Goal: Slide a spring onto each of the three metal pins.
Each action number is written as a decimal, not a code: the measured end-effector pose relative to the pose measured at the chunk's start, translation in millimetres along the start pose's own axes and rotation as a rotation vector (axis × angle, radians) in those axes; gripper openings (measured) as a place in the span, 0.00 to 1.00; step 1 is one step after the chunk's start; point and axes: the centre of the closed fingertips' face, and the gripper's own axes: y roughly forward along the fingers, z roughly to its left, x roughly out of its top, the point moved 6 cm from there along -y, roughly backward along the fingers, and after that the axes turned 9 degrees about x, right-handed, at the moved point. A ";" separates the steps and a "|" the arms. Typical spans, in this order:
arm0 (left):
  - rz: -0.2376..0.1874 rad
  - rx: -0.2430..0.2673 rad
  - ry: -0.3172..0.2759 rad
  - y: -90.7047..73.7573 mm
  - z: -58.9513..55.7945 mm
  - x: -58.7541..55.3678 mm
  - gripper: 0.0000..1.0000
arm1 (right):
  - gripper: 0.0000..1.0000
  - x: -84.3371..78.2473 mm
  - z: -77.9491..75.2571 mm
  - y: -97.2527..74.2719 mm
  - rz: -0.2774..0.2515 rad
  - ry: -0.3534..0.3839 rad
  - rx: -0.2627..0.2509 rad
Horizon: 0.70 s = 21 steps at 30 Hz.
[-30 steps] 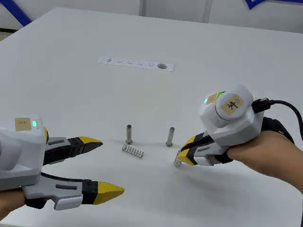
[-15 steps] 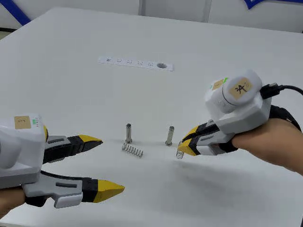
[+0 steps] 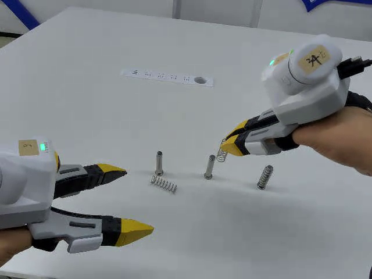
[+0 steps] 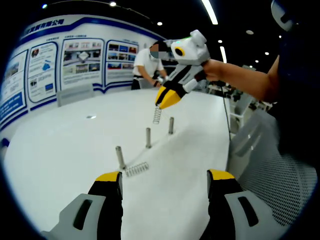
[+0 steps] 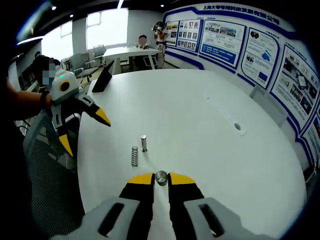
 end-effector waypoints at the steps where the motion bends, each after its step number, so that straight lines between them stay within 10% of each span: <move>1: 0.000 0.001 0.000 -0.1 0.1 0.0 0.70 | 0.12 1.1 -1.0 1.2 -0.003 0.000 -0.001; 21: -0.006 0.013 -0.008 -1.5 2.0 0.5 0.70 | 0.12 0.0 -9.0 19.5 0.015 0.017 0.012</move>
